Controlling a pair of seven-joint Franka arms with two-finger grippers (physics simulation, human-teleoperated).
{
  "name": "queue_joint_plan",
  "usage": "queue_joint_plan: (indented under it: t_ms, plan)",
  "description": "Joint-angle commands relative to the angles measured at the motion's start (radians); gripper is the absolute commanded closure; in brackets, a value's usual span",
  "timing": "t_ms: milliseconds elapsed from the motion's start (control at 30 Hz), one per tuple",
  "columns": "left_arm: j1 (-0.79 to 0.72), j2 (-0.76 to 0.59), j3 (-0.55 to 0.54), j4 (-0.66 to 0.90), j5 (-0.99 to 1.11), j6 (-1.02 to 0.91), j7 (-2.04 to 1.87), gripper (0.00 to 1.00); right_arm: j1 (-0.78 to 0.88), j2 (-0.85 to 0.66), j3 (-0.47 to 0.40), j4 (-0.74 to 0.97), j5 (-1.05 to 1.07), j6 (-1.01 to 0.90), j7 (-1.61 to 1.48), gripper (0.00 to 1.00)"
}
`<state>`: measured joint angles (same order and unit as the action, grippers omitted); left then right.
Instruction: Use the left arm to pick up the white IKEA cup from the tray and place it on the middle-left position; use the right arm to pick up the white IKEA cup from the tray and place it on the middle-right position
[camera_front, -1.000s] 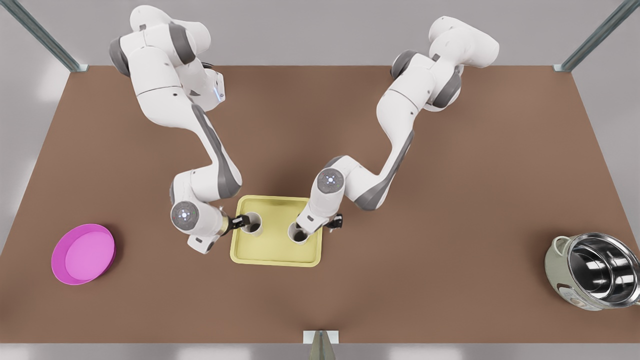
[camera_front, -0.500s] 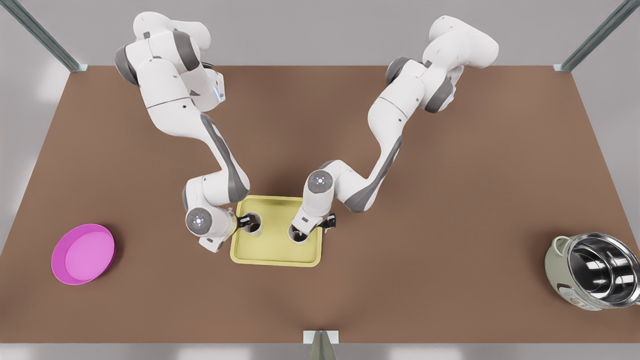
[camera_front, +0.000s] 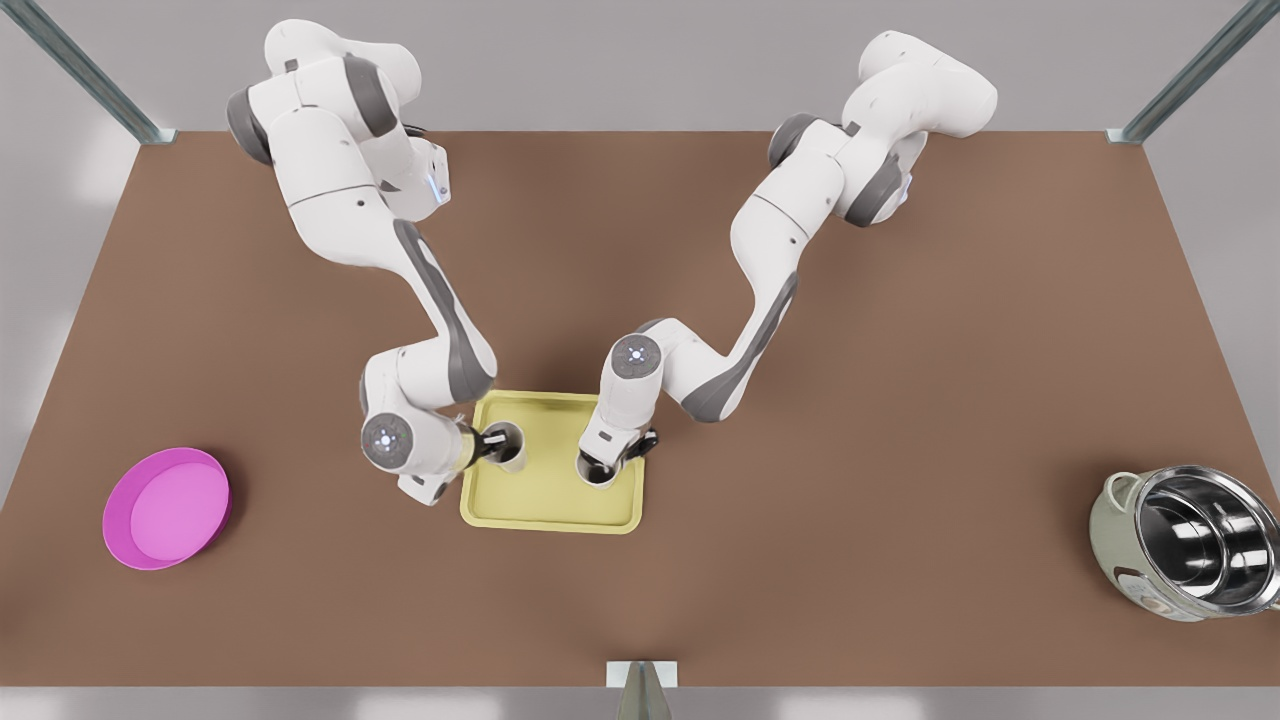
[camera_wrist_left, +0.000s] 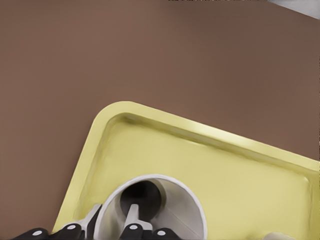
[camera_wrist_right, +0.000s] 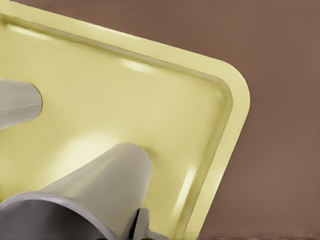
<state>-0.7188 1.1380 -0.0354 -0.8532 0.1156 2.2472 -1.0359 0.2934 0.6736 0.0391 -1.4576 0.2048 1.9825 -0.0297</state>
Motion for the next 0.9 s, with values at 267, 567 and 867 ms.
queue_joint_plan:
  t_ms: [267,567,867]
  plan:
    - [0.042,-0.095,-0.009,-0.003,-0.016,-0.19,-0.162,0.9,-0.237,-0.017,-0.016,0.229,-0.159,-0.35,-0.214,1.0]
    - [0.458,-0.164,-0.006,-0.015,-0.09,-0.44,0.445,0.89,-0.346,0.127,-0.05,0.264,-0.217,-0.166,-0.475,1.0]
    - [0.53,-0.119,-0.001,-0.03,-0.076,-0.324,0.826,0.89,-0.379,0.187,-0.051,0.264,-0.214,-0.054,-0.538,1.0]
